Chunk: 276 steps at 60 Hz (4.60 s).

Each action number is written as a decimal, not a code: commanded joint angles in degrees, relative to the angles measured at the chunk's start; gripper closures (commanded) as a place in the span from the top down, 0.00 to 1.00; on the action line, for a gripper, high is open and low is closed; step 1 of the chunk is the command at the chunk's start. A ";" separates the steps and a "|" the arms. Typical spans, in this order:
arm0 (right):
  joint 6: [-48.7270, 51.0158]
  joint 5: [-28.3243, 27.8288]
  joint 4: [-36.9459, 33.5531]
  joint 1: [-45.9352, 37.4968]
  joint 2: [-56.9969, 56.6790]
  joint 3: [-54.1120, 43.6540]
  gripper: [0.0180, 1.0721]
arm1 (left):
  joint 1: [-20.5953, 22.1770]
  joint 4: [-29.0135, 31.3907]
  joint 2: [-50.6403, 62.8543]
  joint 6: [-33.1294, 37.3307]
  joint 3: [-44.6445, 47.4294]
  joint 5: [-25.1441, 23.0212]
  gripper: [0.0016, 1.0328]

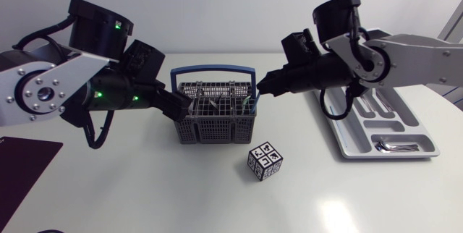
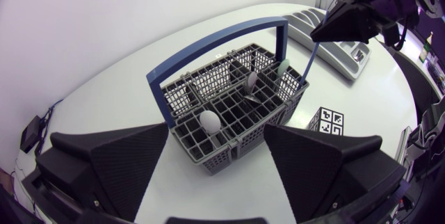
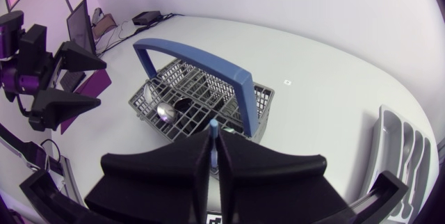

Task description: Transfer all utensils from the basket to the drawer tray.

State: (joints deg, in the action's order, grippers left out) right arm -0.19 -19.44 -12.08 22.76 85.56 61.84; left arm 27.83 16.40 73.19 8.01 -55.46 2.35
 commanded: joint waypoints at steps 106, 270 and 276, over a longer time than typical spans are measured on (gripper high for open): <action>16.97 8.10 -27.65 -36.04 26.41 24.46 0.42 | 0.29 -4.19 -0.59 31.98 2.73 -7.01 0.91; 18.47 8.28 -10.86 -11.07 -0.74 -8.14 0.95 | 1.96 -16.76 19.54 79.88 -7.47 -7.27 0.03; 18.47 8.19 -10.86 -10.99 -1.10 -8.41 0.95 | 2.14 -15.52 18.75 79.79 -8.17 -7.27 0.03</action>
State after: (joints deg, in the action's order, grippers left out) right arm 19.31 -11.68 -23.51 11.22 85.67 54.94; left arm 30.06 -0.12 93.82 85.78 -61.58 -4.51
